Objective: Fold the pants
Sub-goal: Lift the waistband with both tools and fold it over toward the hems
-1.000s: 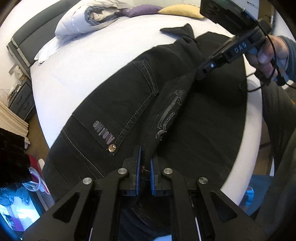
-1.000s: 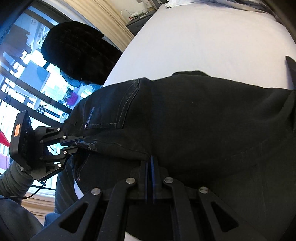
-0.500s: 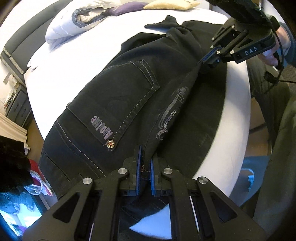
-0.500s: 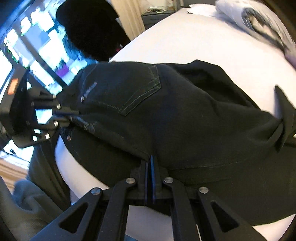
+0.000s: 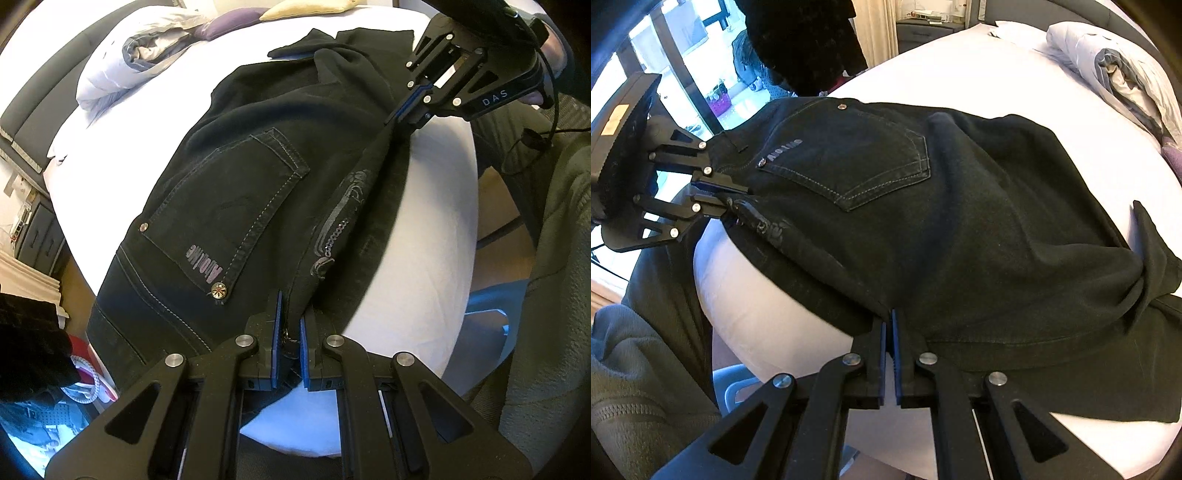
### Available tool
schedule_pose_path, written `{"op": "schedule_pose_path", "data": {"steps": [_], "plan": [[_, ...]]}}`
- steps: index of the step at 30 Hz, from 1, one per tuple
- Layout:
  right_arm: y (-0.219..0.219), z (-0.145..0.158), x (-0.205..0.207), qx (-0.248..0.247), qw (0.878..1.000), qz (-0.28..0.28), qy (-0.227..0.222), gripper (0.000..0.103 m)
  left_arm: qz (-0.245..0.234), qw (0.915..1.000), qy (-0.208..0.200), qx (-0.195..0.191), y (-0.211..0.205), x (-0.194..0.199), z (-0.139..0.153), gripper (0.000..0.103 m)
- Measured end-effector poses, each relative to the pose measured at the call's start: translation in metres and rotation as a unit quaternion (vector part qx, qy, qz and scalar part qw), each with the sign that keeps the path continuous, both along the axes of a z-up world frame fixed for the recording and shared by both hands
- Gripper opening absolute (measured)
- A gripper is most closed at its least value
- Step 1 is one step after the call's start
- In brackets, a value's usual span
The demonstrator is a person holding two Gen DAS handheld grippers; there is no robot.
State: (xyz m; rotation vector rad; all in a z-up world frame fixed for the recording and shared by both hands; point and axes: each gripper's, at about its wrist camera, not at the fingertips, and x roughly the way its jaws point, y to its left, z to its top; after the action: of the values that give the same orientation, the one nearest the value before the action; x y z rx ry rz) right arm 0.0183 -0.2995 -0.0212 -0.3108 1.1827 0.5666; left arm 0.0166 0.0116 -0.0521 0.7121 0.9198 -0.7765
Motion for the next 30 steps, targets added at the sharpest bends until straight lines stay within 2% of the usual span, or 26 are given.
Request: {"op": "schedule_pose_path", "data": {"steps": [10,13,16,18,21,22,23,24,26,30], "plan": [[0.006,0.005,-0.011,-0.025,0.999,0.018,-0.021,0.004,0.003,0.9999,-0.014,-0.004,0.006,-0.002,-0.008,0.007],[0.006,-0.006,-0.007,-0.027,0.999,0.016,-0.003,0.006,0.01,0.9999,-0.012,0.0,0.006,0.001,-0.018,0.009],[0.006,-0.011,-0.005,-0.028,1.0,0.011,-0.004,0.008,0.02,0.9997,-0.014,-0.005,0.006,0.004,-0.023,0.01],[0.001,-0.011,-0.005,-0.009,1.0,0.001,-0.003,0.011,0.026,0.9996,-0.012,-0.002,0.007,0.004,-0.022,0.016],[-0.005,-0.008,-0.003,0.015,1.0,-0.005,0.0,0.018,0.029,0.9993,0.025,-0.005,0.013,0.003,-0.016,0.022],[-0.005,-0.008,-0.003,0.02,1.0,-0.005,0.001,0.027,0.031,0.9987,0.04,-0.008,0.016,0.003,-0.012,0.035],[-0.005,-0.006,-0.005,0.025,1.0,-0.004,0.001,0.031,0.034,0.998,0.052,-0.011,0.021,0.001,-0.006,0.056],[-0.004,-0.002,-0.006,0.027,1.0,-0.001,-0.003,0.037,0.035,0.9979,0.053,-0.015,0.023,-0.001,-0.001,0.062],[-0.003,0.004,-0.009,0.036,0.999,-0.006,-0.012,0.038,0.043,0.9977,0.038,-0.036,0.027,-0.002,0.018,0.063],[-0.016,0.018,-0.001,0.108,0.993,-0.054,-0.015,0.038,0.093,0.9895,0.021,-0.108,0.018,0.019,0.048,0.063]]}}
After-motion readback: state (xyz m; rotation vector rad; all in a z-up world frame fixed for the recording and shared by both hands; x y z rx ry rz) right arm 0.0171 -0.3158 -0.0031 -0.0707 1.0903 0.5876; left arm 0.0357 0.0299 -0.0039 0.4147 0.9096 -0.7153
